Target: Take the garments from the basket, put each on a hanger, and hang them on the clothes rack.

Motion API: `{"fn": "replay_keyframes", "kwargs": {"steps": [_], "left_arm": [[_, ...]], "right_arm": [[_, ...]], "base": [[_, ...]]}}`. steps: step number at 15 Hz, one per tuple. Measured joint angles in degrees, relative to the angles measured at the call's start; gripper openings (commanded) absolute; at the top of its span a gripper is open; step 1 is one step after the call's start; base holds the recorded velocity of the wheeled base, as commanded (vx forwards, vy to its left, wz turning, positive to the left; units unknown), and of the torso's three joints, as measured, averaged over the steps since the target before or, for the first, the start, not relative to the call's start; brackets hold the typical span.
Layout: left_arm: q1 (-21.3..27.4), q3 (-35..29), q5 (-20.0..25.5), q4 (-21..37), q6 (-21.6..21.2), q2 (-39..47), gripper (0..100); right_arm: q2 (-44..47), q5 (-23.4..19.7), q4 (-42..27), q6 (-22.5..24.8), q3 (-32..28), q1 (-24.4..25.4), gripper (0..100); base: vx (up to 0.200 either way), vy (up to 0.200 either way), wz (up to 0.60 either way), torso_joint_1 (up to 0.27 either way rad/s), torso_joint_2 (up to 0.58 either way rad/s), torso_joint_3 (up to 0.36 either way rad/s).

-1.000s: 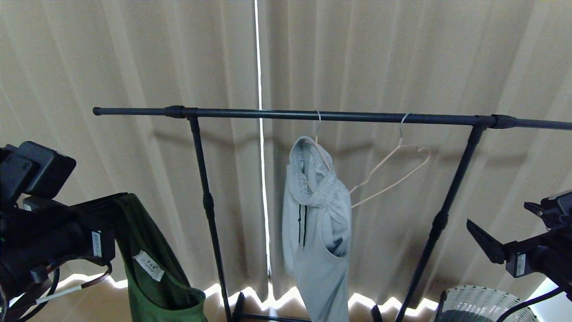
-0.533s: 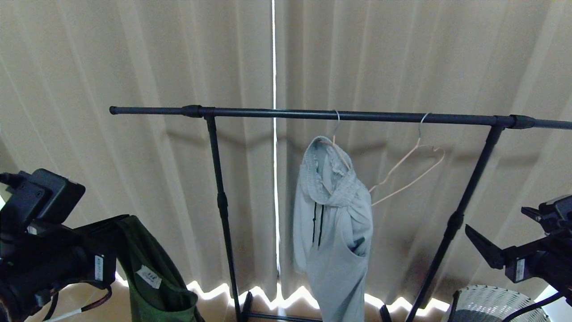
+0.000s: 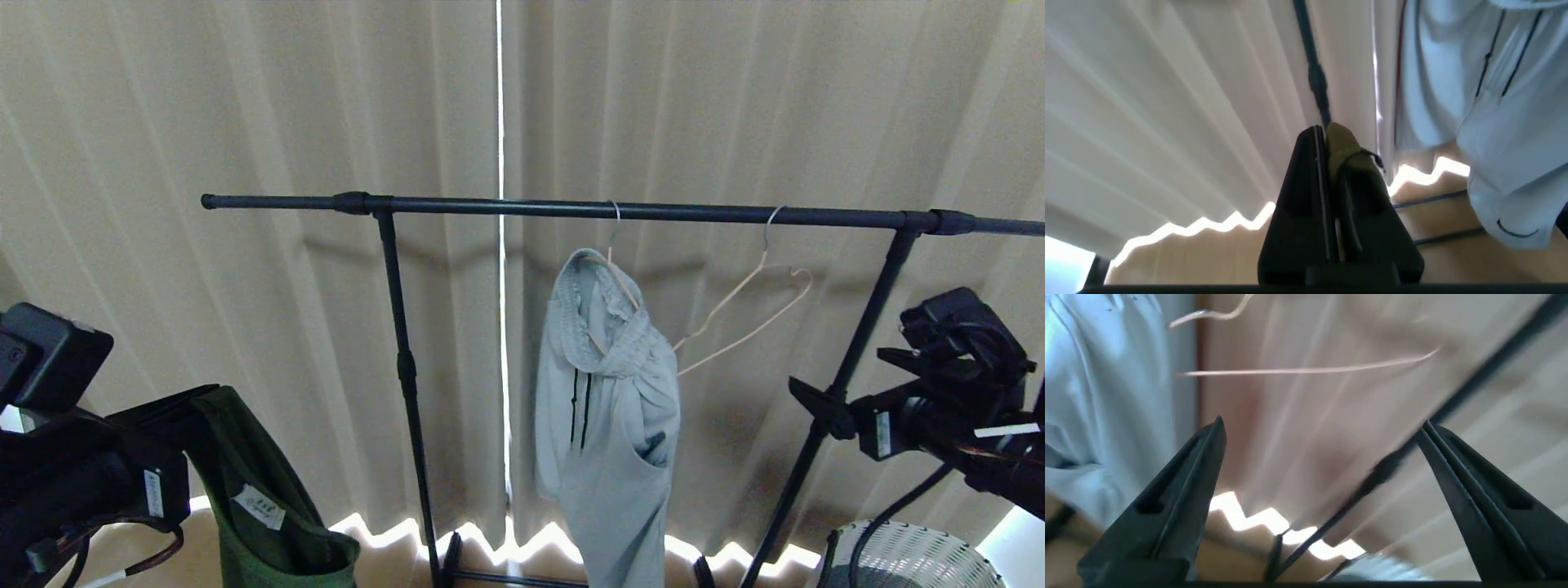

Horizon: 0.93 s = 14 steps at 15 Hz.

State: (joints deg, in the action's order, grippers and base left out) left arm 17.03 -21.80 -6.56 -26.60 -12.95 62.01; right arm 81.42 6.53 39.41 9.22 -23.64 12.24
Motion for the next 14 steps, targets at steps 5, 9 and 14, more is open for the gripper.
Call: {"fn": "replay_keyframes", "kwargs": {"steps": [5, 9, 14], "left_arm": [[1.3, -0.4, 4.3, 0.0, 0.5, -0.7, 0], [1.7, -0.6, 7.1, -0.1, 1.5, -0.6, 0], [1.7, 0.2, 7.0, -0.2, 6.1, -2.6, 0]], "right_arm": [[8.1, 7.0, -14.8, -16.2, -19.3, 6.2, 100], [17.0, 14.0, -15.3, -17.6, -28.8, 9.3, 100], [23.5, 16.7, -15.3, -19.3, -31.6, 9.3, 100]], "base": [[0.000, 0.000, 0.00, 0.000, 0.00, 0.000], [0.000, 0.000, 0.00, 0.000, 0.00, 0.000], [0.000, 0.000, 0.00, 0.000, 0.00, 0.000]]}}
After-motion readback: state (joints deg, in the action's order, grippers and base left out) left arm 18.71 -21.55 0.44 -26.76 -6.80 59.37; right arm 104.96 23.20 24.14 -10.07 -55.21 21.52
